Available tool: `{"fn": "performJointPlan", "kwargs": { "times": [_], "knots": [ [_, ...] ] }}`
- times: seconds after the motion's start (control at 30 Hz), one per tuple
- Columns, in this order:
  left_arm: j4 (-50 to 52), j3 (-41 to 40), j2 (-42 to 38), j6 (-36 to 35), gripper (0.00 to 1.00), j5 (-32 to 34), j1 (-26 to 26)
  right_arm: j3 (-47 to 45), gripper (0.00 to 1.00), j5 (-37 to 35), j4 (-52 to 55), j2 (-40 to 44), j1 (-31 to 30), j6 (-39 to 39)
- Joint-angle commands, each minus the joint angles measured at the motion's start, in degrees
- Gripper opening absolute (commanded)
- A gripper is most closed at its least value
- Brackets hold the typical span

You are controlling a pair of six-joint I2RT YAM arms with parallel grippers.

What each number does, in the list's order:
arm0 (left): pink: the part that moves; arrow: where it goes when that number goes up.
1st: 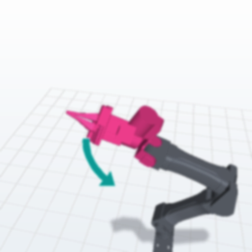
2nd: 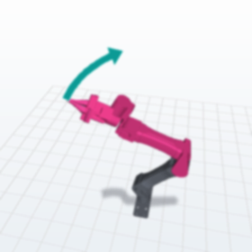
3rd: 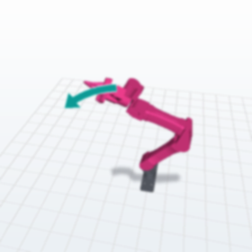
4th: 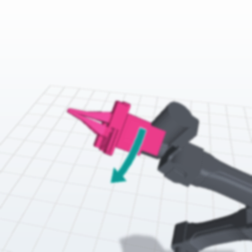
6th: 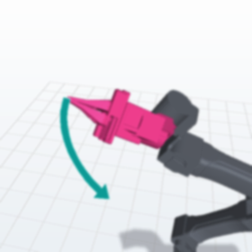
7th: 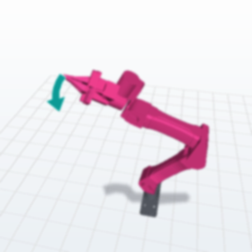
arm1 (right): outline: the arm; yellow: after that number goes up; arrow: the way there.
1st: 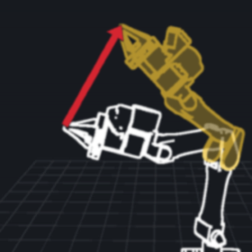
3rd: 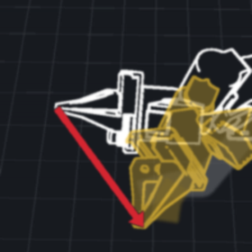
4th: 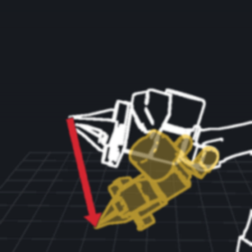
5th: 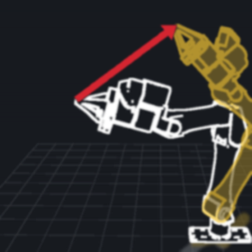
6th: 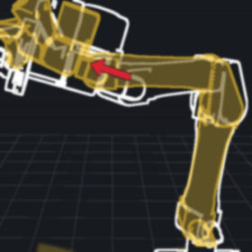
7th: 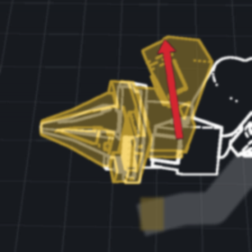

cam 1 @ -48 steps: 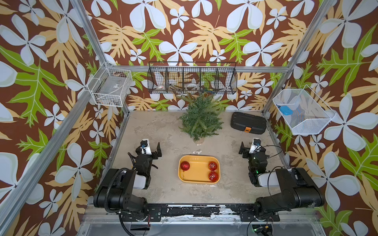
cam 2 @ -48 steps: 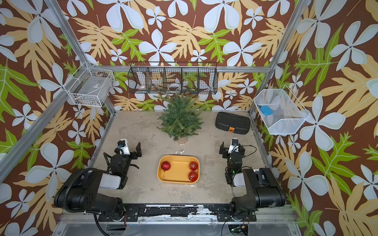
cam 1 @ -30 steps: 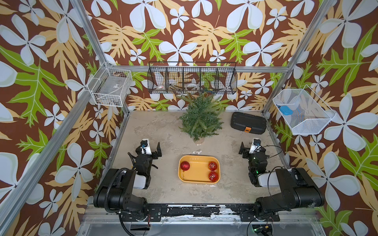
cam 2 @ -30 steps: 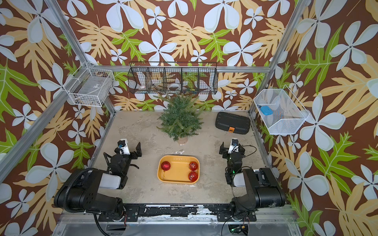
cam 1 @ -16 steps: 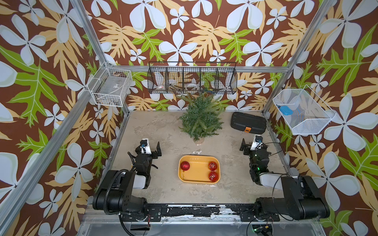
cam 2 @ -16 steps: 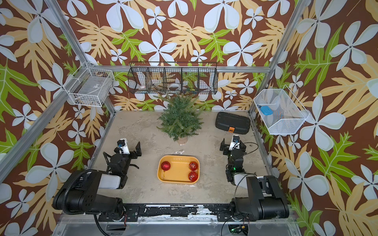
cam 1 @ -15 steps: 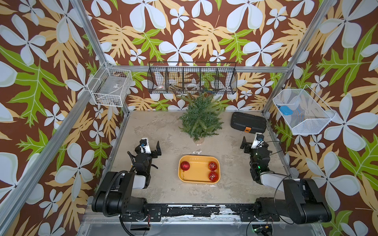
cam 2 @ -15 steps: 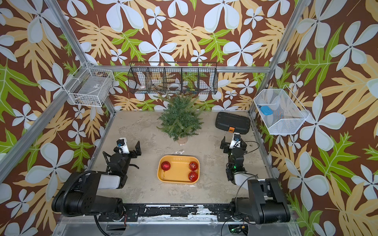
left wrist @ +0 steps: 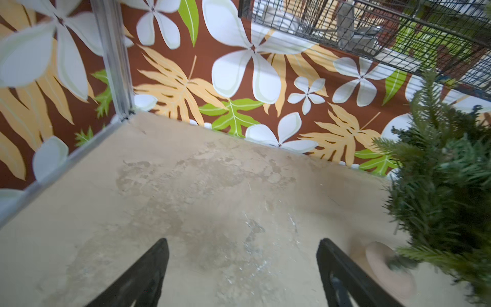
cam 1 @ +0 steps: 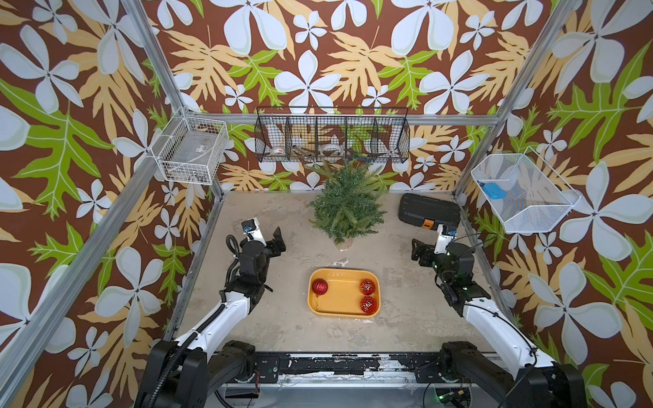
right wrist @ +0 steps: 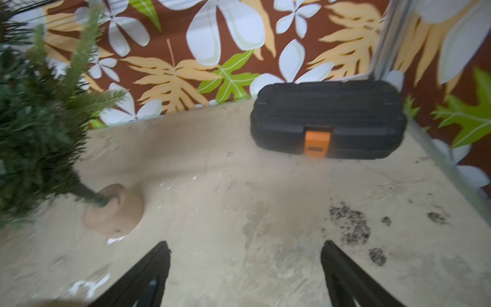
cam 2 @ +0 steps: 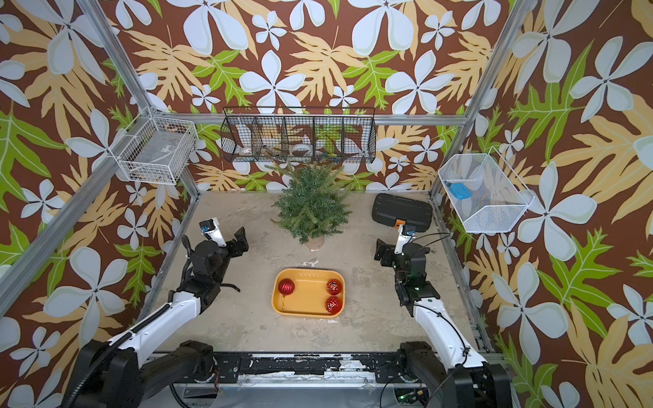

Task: Decorate the small christmas tree with ornaments
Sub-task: Pick up an ornament from the container.

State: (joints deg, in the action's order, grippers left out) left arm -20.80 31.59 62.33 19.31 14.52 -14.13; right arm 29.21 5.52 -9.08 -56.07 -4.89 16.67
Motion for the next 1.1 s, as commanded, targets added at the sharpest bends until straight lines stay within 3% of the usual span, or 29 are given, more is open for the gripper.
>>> {"fn": "performJointPlan", "kwargs": {
  "times": [0.0, 0.1, 0.33, 0.5, 0.67, 1.07],
  "knots": [
    [19.17, 4.6, -0.04, 9.16, 0.83, -6.94, -1.44, 2.66, 0.86, 7.16, 12.85, 1.12, -4.25, 2.62],
    [27.55, 8.92, 1.66, 8.17, 0.81, -13.79, -4.31, 4.69, 0.86, 7.02, 17.7, 1.58, -11.55, 2.5],
    [40.94, 13.91, 1.05, 7.26, 0.78, -17.4, -12.89, 10.36, 0.81, 5.04, 29.82, -0.15, -25.98, 6.63],
    [43.66, 12.97, -2.62, 2.66, 0.78, -21.78, -13.12, 13.15, 0.76, -4.37, 36.87, -5.53, -37.09, 16.59],
    [43.13, 11.17, -3.87, -1.58, 0.8, -19.99, -13.16, 18.07, 0.69, -10.96, 43.7, -12.88, -46.14, 22.38],
    [40.01, 7.96, -8.49, -1.45, 0.82, -17.51, -13.14, 26.92, 0.65, -18.93, 54.46, -28.7, -53.36, 25.33]
  ]
}}
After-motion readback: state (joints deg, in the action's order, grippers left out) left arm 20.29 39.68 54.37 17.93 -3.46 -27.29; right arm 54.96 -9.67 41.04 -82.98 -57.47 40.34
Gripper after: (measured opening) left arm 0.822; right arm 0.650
